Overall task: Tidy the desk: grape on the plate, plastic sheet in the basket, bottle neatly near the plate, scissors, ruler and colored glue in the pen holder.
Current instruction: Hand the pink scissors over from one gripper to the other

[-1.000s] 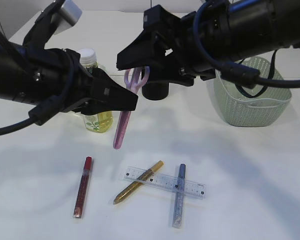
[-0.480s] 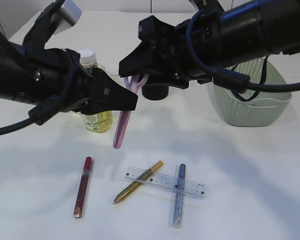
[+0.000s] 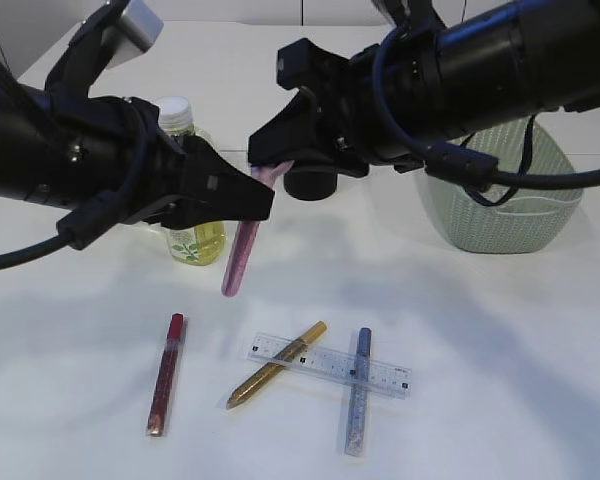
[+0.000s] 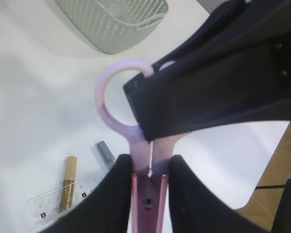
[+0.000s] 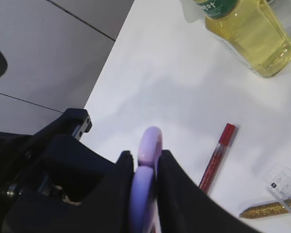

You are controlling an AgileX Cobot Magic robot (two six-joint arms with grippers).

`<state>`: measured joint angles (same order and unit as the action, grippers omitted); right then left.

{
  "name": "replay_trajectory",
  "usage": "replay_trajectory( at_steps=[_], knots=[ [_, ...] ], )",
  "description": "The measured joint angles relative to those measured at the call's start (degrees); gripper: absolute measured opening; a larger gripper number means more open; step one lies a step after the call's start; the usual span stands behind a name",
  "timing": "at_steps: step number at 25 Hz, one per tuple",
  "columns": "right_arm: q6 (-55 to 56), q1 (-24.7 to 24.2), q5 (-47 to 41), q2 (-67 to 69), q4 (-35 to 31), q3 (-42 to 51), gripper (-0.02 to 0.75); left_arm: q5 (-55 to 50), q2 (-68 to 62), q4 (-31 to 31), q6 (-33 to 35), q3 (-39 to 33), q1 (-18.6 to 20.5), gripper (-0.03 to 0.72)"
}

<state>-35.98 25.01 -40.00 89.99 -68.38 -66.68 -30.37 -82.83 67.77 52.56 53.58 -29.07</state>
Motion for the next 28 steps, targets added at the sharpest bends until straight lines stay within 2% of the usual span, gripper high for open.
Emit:
replay_trajectory(
  at_steps=[7,14,16,19,22,28],
  knots=[
    [-0.1,0.0,0.1,0.7,0.0,0.0,0.06,0.3,0.0,-0.3,0.0,0.0,0.0,0.162],
    [-0.1,0.0,0.2,0.7,0.0,0.0,0.057,0.3,0.0,-0.9,0.0,0.0,0.0,0.168],
    [-0.1,0.0,0.2,0.7,0.0,0.0,0.057,0.3,0.0,-1.1,0.0,0.0,0.0,0.199],
    [-0.1,0.0,-0.9,0.7,-0.3,0.0,0.057,0.3,0.0,-1.1,0.1,0.0,0.0,0.321],
    [-0.1,0.0,-1.4,0.7,-0.4,0.0,0.057,0.2,0.0,-1.1,0.1,0.0,0.0,0.409],
    [-0.1,0.0,-1.5,0.8,-0.4,0.0,0.056,-1.5,0.0,-2.5,0.1,0.0,0.0,0.44]
  ],
)
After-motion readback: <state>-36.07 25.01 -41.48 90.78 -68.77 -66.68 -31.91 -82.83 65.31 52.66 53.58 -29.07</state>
